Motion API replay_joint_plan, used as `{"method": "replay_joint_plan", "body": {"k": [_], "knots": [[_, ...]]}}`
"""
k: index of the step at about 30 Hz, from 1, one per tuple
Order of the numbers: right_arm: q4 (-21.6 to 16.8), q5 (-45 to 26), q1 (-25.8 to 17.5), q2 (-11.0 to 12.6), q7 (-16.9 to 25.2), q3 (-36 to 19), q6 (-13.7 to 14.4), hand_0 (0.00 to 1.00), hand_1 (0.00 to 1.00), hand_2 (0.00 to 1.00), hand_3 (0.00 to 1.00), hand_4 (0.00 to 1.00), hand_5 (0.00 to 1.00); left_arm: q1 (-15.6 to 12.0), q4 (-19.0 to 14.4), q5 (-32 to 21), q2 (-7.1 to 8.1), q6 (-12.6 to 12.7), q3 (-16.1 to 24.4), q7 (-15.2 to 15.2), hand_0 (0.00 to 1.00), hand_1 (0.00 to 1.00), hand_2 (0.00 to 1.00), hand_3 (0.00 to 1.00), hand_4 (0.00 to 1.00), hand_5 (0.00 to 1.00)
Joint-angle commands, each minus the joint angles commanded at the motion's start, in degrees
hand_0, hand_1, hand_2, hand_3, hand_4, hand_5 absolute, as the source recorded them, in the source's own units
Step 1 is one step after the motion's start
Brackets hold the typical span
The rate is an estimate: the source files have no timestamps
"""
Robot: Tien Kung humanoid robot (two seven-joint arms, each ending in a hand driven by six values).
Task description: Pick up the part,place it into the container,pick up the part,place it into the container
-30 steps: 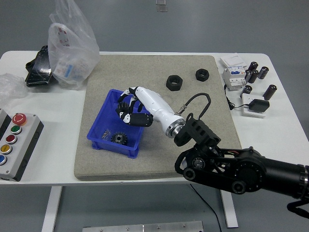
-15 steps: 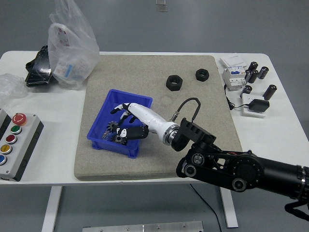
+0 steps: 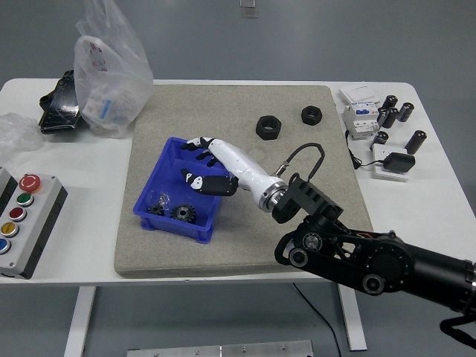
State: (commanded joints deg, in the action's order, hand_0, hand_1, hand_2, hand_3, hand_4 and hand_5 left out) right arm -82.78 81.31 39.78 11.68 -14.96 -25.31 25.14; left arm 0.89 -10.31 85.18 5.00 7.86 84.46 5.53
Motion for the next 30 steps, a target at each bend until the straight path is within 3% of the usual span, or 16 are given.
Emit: {"method": "replay_joint_plan", "body": {"k": [4, 7, 16, 24, 25, 26, 30], "knots": [[-1.82, 1.36, -3.61, 1.74, 1.64, -5.86, 1.98, 0.623, 0.715, 0.759, 0.737, 0.56, 0.325, -0.04, 0.0, 0.06, -0.06, 0.01, 0.17, -0.08, 0.627, 0.563, 0.555, 0.614, 0.684, 0.273], [-1.07, 0.21, -6.66, 2.74, 4.02, -10.78, 3.82, 0.623, 0.715, 0.759, 0.737, 0.56, 0.325, -0.12, 0.0, 0.22, -0.08, 0.04, 0.4, -0.09, 0.627, 0.563, 0.555, 0.614, 0.684, 0.273], [0.65, -10.22, -18.01, 4.8, 15.08, -24.44, 6.57, 0.621, 0.683, 0.713, 0.709, 0.566, 0.285, -0.44, 0.0, 0.45, -0.15, 0.12, 0.95, -0.34, 0.627, 0.562, 0.555, 0.614, 0.684, 0.273], [2.9, -27.84, -30.13, 5.36, 30.55, -36.11, -1.47, 0.623, 0.677, 0.696, 0.699, 0.592, 0.267, -1.08, 0.0, 1.4, 0.25, 0.39, 1.79, -0.05, 0.628, 0.562, 0.555, 0.614, 0.684, 0.274], [3.43, -29.91, -31.19, 5.19, 32.07, -37.08, -2.5, 0.623, 0.677, 0.696, 0.699, 0.592, 0.267, -1.03, 0.0, 1.49, 0.33, 0.39, 1.84, -0.05, 0.628, 0.562, 0.555, 0.614, 0.684, 0.274], [3.9, -31.97, -32.18, 4.96, 33.53, -37.82, -3.55, 0.622, 0.677, 0.698, 0.698, 0.664, 0.34, -0.97, 0.0, 1.49, 0.41, 0.37, 1.82, -0.11, 0.628, 0.562, 0.555, 0.614, 0.684, 0.274], [5.33, -40.91, -34.41, 3.96, 39.34, -39.17, -8.35, 0.622, 0.677, 0.698, 0.698, 0.664, 0.34, -0.66, 0.0, 1.38, 0.74, 0.23, 1.51, -0.43, 0.628, 0.562, 0.555, 0.614, 0.684, 0.274]]}}
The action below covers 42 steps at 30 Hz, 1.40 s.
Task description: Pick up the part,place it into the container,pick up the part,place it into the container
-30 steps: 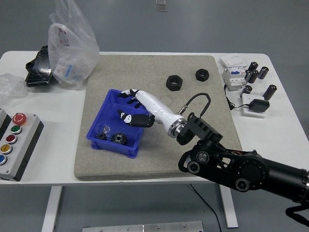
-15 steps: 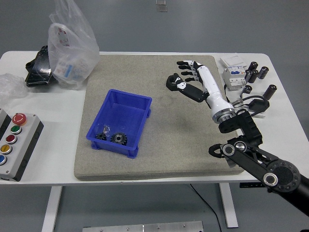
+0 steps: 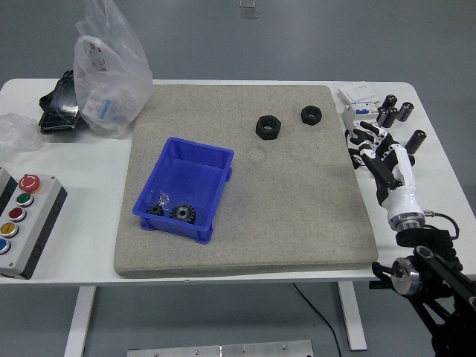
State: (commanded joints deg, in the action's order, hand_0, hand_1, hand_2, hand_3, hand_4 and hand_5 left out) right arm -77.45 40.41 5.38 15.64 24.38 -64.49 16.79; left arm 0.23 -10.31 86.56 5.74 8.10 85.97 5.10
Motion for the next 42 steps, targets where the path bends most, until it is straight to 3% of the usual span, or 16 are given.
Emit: {"method": "replay_joint_plan", "body": {"k": [1, 2, 7, 8, 11, 18, 35, 42], "knots": [[0.29, -1.86, -0.25, -0.14, 1.08, -0.03, -1.06, 0.622, 0.677, 0.698, 0.698, 0.664, 0.34, 0.06, 0.0, 0.03, 0.08, -0.03, -0.02, -0.01, 0.628, 0.562, 0.555, 0.614, 0.684, 0.274], [0.57, -3.71, -0.48, -0.27, 2.11, -0.04, -2.16, 0.62, 0.667, 0.69, 0.67, 0.731, 0.462, 0.1, 0.0, 0.03, 0.16, -0.06, -0.04, 0.0, 0.627, 0.562, 0.555, 0.614, 0.684, 0.274], [1.91, -12.52, -1.38, -0.85, 4.75, -0.46, -7.94, 0.62, 0.667, 0.69, 0.67, 0.731, 0.462, -0.04, 0.0, 0.47, 0.41, -0.17, 0.5, 0.35, 0.627, 0.562, 0.555, 0.614, 0.684, 0.274], [2.12, -13.9, -1.48, -0.98, 4.89, -0.54, -8.76, 0.618, 0.666, 0.688, 0.667, 0.763, 0.508, -0.1, 0.0, 0.56, 0.46, -0.18, 0.64, 0.42, 0.628, 0.564, 0.555, 0.614, 0.686, 0.277], [2.78, -18.02, -1.67, -1.32, 5.09, -0.73, -10.5, 0.618, 0.666, 0.688, 0.667, 0.763, 0.508, -0.17, 0.0, 0.95, 0.73, -0.23, 1.15, 0.61, 0.628, 0.564, 0.555, 0.614, 0.686, 0.277], [3.37, -21.59, -1.99, -1.71, 5.14, -0.87, -11.74, 0.631, 0.664, 0.685, 0.666, 0.777, 0.537, -0.34, 0.0, 1.3, 1.12, -0.31, 1.39, 0.56, 0.628, 0.563, 0.555, 0.614, 0.687, 0.278], [3.02, -21.19, -2.13, -2.26, 5.0, -1.84, -12.87, 0.64, 0.666, 0.685, 0.66, 0.797, 0.576, -1.36, 0.0, 0.52, 1.51, -0.02, 1.47, 0.03, 0.628, 0.563, 0.555, 0.613, 0.688, 0.279], [2.82, -20.64, -1.94, -1.67, 4.83, -2.21, -12.47, 0.638, 0.665, 0.685, 0.659, 0.804, 0.588, -2.16, 0.0, -1.05, 0.95, -0.02, 1.47, -0.67, 0.628, 0.564, 0.555, 0.613, 0.688, 0.279]]}}
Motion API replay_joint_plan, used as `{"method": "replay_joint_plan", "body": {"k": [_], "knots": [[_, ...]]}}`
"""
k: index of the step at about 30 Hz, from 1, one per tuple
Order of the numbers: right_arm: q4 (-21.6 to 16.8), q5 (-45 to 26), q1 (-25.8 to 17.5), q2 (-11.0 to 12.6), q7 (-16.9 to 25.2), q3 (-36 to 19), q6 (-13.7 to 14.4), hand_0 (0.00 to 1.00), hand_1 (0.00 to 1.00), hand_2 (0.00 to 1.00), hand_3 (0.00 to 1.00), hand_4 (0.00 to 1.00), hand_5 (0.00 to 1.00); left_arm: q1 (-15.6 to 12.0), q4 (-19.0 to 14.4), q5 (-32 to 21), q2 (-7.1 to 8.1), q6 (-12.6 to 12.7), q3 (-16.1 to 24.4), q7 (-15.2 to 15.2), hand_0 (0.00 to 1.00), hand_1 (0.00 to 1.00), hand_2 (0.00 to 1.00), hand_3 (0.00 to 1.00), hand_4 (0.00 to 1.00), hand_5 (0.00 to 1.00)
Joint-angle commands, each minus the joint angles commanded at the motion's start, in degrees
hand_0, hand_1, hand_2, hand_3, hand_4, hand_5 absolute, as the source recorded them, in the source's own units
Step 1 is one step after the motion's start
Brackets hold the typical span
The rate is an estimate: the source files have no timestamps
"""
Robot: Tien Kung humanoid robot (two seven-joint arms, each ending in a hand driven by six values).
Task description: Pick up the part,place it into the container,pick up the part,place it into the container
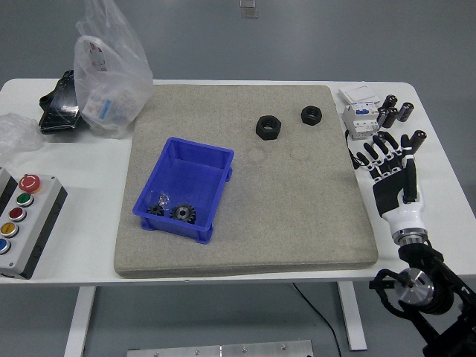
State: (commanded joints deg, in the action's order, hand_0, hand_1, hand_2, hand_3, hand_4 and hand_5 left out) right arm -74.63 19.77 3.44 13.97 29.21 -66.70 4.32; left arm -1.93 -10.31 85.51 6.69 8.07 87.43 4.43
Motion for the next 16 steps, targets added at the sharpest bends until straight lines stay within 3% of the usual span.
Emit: {"method": "replay_joint_plan", "body": {"k": [7, 16], "knots": [[-0.44, 0.5, 0.23, 0.1, -0.13, -1.13, 0.48, 0.638, 0.665, 0.685, 0.659, 0.806, 0.59, -0.17, 0.0, 0.62, -0.25, 0.12, 1.27, 0.29, 0.628, 0.563, 0.555, 0.613, 0.688, 0.278], [-1.06, 1.0, 0.22, -0.5, 0.77, -2.9, 1.5, 0.632, 0.662, 0.684, 0.658, 0.806, 0.603, 1.58, 0.0, 0.47, -0.08, -0.28, 0.44, -0.35, 0.628, 0.563, 0.555, 0.614, 0.688, 0.278]]}}
